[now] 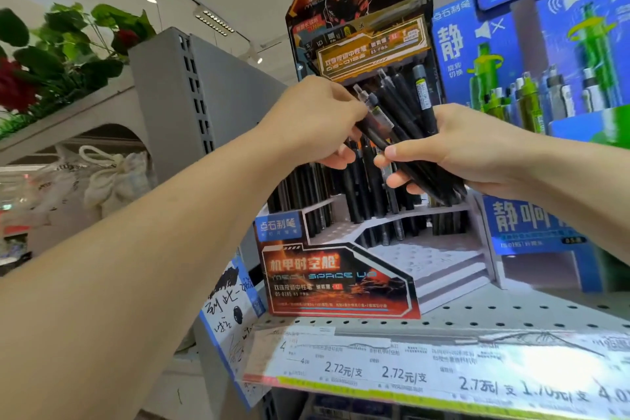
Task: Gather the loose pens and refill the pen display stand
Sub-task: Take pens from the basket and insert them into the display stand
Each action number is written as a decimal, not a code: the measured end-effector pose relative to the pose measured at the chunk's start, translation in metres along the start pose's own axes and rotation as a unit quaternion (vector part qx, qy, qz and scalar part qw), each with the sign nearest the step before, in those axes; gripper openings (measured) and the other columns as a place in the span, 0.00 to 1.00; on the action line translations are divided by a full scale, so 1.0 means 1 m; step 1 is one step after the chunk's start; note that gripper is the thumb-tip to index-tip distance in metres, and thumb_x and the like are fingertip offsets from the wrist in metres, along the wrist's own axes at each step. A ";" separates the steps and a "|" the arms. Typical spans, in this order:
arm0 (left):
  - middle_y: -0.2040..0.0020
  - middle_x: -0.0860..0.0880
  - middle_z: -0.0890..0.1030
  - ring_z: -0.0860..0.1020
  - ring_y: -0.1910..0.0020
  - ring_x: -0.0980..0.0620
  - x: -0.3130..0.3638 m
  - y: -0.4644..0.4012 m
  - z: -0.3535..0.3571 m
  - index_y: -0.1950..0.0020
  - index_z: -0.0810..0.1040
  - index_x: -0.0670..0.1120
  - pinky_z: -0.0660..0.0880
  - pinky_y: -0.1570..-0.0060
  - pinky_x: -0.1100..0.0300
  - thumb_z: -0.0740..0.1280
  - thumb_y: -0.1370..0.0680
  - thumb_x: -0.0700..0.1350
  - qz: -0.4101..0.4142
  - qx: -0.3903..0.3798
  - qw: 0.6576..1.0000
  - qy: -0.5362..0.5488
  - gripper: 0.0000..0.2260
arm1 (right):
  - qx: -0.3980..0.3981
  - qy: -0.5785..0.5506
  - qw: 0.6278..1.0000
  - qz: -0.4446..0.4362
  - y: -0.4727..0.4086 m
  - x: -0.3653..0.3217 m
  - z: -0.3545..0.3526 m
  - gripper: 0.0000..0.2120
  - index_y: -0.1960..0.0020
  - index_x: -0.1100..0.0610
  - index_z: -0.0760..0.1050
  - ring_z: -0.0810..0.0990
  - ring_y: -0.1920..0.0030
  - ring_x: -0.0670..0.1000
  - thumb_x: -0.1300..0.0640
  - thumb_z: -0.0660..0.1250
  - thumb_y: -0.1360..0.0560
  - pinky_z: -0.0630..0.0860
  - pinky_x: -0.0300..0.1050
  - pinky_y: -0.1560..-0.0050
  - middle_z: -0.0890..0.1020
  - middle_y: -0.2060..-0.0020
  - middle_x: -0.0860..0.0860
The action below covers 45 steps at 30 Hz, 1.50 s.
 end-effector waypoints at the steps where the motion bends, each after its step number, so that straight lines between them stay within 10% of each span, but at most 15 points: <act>1: 0.56 0.48 0.84 0.85 0.67 0.52 0.000 0.002 0.001 0.49 0.79 0.52 0.80 0.70 0.62 0.64 0.17 0.46 0.017 0.006 1.000 0.005 0.04 | -0.004 -0.006 1.000 -0.011 0.000 -0.001 0.001 0.05 0.45 0.57 0.81 0.88 0.55 0.54 0.61 0.70 0.21 0.83 0.43 0.64 0.88 0.54 0.52; 12: 0.62 0.52 0.83 0.85 0.63 0.56 0.004 0.018 -0.030 0.37 0.71 0.52 0.82 0.63 0.61 0.70 0.21 0.42 0.123 0.220 0.957 0.144 0.15 | -0.003 -0.057 0.998 0.015 -0.001 -0.001 -0.001 0.04 0.45 0.58 0.79 0.88 0.57 0.56 0.61 0.67 0.19 0.84 0.46 0.63 0.88 0.55 0.54; 17: 0.60 0.53 0.84 0.84 0.64 0.57 0.000 0.022 -0.049 0.43 0.73 0.54 0.83 0.59 0.53 0.71 0.22 0.47 0.168 0.276 0.946 -0.023 0.11 | 0.033 -0.021 0.999 0.031 -0.003 0.001 -0.004 0.06 0.45 0.62 0.80 0.85 0.66 0.51 0.62 0.70 0.21 0.80 0.42 0.70 0.87 0.61 0.52; 31: 0.59 0.53 0.81 0.78 0.64 0.55 -0.021 0.033 0.007 0.39 0.75 0.53 0.76 0.61 0.58 0.70 0.21 0.49 0.189 0.220 0.935 -0.204 0.12 | 0.064 0.003 0.997 0.045 0.000 0.000 -0.004 0.04 0.46 0.60 0.78 0.85 0.65 0.49 0.61 0.68 0.20 0.81 0.42 0.68 0.82 0.57 0.54; 41: 0.54 0.49 0.86 0.84 0.57 0.48 -0.010 0.026 -0.006 0.37 0.82 0.50 0.81 0.46 0.51 0.59 0.19 0.47 0.132 0.139 0.945 -0.265 0.15 | 0.056 0.014 0.997 0.050 0.003 -0.002 -0.003 0.03 0.46 0.58 0.78 0.85 0.64 0.49 0.61 0.68 0.19 0.83 0.44 0.65 0.82 0.56 0.55; 45: 0.65 0.48 0.85 0.82 0.75 0.53 -0.006 0.011 -0.014 0.36 0.80 0.45 0.80 0.72 0.61 0.57 0.19 0.42 0.035 -0.003 0.956 -0.291 0.16 | 0.060 0.016 0.997 0.050 0.004 -0.002 -0.003 0.01 0.49 0.57 0.78 0.85 0.65 0.49 0.62 0.68 0.19 0.84 0.44 0.65 0.82 0.60 0.54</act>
Point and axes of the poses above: each hand's wrist, its own y-axis away from the middle knuckle, its own z-axis out of the palm, x = y × z, the point moved 5 cm from there along -y, towards the middle knuckle
